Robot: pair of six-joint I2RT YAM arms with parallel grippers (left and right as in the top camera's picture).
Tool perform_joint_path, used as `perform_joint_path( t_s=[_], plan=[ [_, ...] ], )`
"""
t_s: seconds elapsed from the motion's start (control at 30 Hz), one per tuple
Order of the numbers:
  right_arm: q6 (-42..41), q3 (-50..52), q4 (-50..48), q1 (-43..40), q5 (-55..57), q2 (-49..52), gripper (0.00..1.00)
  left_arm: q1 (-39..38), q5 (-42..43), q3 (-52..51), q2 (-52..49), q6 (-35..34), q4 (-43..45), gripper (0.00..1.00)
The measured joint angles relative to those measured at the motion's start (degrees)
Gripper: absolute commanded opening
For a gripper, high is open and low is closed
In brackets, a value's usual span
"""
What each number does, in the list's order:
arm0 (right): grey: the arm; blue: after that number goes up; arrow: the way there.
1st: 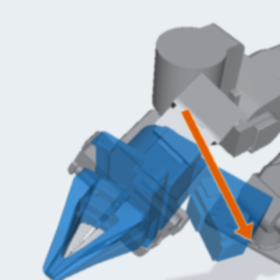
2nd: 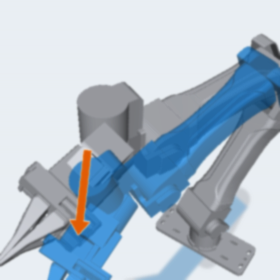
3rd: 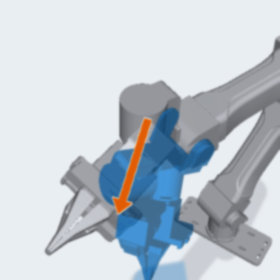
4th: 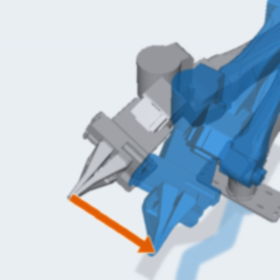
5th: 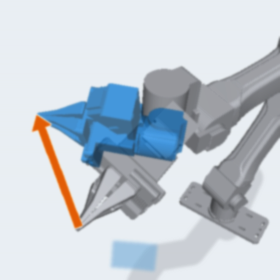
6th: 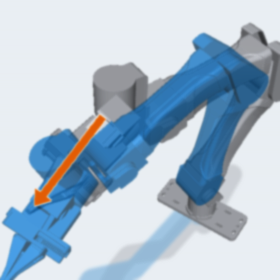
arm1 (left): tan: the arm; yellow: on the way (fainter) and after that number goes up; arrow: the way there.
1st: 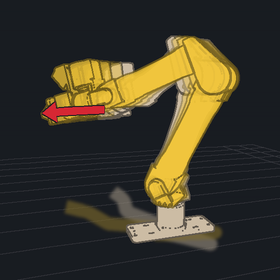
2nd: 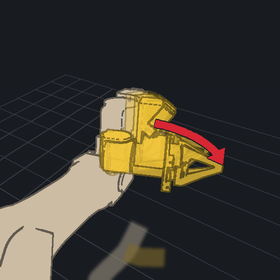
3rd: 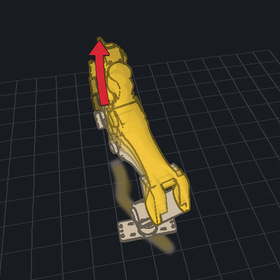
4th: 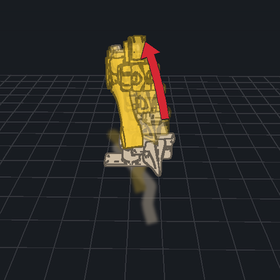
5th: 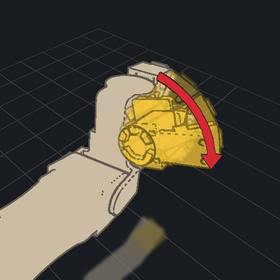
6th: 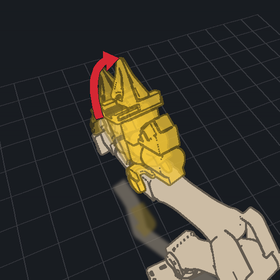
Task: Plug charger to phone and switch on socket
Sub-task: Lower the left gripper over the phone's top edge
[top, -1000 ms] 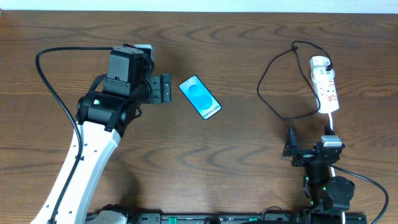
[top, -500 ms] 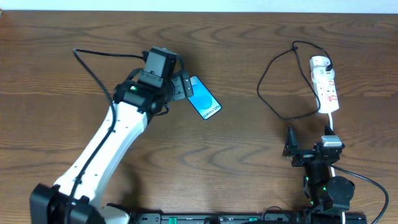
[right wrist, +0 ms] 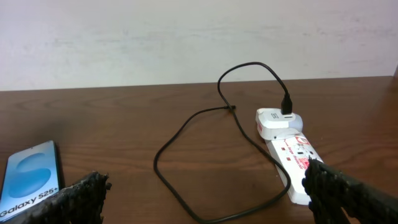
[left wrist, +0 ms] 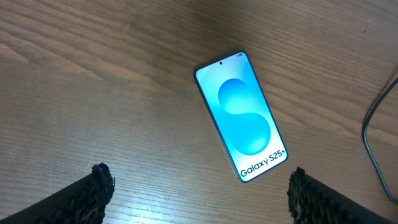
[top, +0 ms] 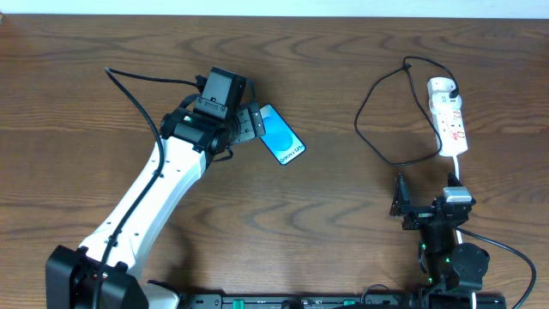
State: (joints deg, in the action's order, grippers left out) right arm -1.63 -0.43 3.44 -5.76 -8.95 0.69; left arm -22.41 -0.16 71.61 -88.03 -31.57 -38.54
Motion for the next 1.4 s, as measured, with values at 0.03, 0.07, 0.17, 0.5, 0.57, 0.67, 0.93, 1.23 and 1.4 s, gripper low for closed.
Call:
perform_joint_path(
  t_s=[0.03, 0.07, 0.17, 0.5, 0.57, 0.67, 0.93, 1.23, 1.4],
  plan=[
    [0.0, 0.0, 0.0, 0.0, -0.02, 0.0, 0.99, 0.0, -0.02, 0.0, 0.0, 0.0, -0.02, 0.91],
    [0.0, 0.0, 0.0, 0.0, 0.0, 0.0, 0.99, 0.0, -0.02, 0.0, 0.0, 0.0, -0.02, 0.91],
    [0.0, 0.0, 0.0, -0.02, -0.02, 0.0, 0.99, 0.0, -0.02, 0.0, 0.0, 0.0, -0.26, 0.91],
    [0.0, 0.0, 0.0, 0.0, 0.0, 0.0, 0.99, 0.0, -0.96, 0.7, 0.0, -5.88, -1.75, 0.91],
    [0.0, 0.0, -0.02, 0.0, 0.0, 0.0, 0.99, 0.0, -3.37, 4.13, -0.46, -7.45, -4.87, 0.91],
    [0.0, 0.0, -0.02, 0.0, -0.02, -0.02, 0.99, 0.02, -7.32, 18.47, -5.38, -8.96, -12.17, 0.91],
    [0.0, 0.0, 0.0, 0.0, 0.0, 0.0, 0.99, -0.07, -5.35, 36.33, -22.6, -16.35, -20.31, 0.91],
    [0.0, 0.0, -0.02, 0.0, 0.0, 0.0, 0.99, -2.51, -1.75, 36.33, -32.76, -22.73, -21.27, 0.92],
    [0.0, 0.0, -0.02, 0.0, 0.0, -0.02, 0.99, -6.1, -1.27, 36.33, -34.77, -22.88, -20.46, 0.91]
  ],
)
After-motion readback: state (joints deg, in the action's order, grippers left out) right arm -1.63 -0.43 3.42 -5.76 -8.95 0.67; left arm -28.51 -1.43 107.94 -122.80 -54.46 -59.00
